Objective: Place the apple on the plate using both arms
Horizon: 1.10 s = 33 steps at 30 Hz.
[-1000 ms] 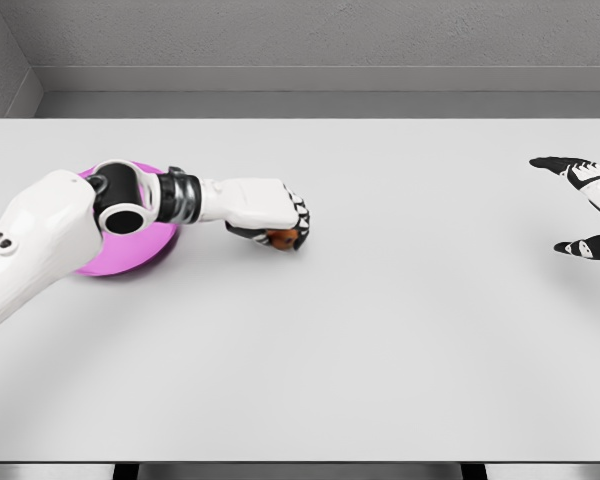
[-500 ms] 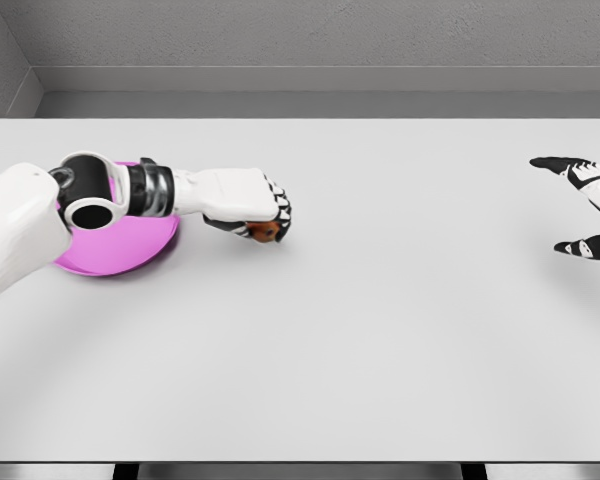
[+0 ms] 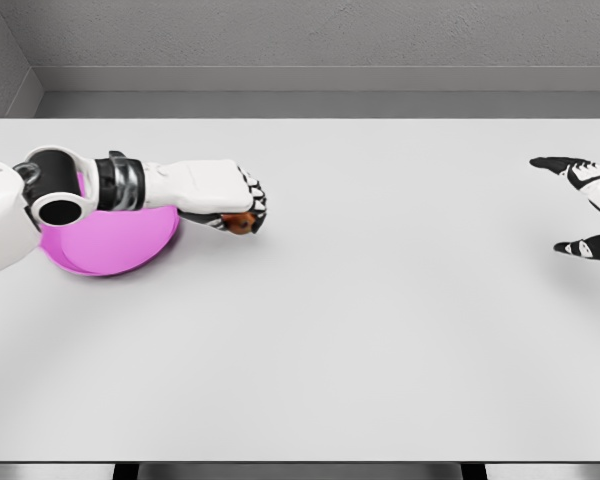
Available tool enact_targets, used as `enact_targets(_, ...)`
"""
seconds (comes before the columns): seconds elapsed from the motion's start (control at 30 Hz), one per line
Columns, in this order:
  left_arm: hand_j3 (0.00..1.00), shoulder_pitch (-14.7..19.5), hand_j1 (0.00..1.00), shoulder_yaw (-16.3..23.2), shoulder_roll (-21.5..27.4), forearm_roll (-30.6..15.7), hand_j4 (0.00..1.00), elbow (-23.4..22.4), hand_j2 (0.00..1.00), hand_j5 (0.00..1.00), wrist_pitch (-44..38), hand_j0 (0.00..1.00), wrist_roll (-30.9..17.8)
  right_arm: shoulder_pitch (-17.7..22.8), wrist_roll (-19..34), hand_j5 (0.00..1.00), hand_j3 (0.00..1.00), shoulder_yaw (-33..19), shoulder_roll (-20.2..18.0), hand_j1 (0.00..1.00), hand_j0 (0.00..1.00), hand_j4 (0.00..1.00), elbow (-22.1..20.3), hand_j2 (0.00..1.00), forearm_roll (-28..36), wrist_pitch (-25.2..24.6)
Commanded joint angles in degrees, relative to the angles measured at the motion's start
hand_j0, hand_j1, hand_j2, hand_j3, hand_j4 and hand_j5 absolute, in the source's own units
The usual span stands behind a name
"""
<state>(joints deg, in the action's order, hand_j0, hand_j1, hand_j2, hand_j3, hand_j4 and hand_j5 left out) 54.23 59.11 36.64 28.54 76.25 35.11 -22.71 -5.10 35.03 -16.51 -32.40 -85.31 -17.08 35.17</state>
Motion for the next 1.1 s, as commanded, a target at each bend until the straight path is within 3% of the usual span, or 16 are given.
enact_targets(0.0,0.46,0.0,0.46,-0.1,1.1,-0.5,0.46,0.0,0.46,0.46,-0.1,0.46,0.0,-0.1,0.0,1.0,1.0,0.0,0.0,1.0,1.0,1.0,0.0,1.0,0.5,-0.2)
enact_targets(0.83,0.46,-0.8,0.46,-3.3,14.7,-4.3,0.46,0.3,0.46,0.46,-0.1,0.46,0.5,-0.1,0.0,1.0,1.0,0.0,0.0,1.0,1.0,1.0,0.0,1.0,0.5,-0.2)
enact_targets(1.07,0.49,-3.1,0.49,-5.0,18.6,-4.5,0.49,0.1,0.49,0.49,-0.1,0.49,0.5,-0.1,0.0,1.0,1.0,0.0,0.0,1.0,1.0,1.0,0.0,1.0,0.5,-0.2)
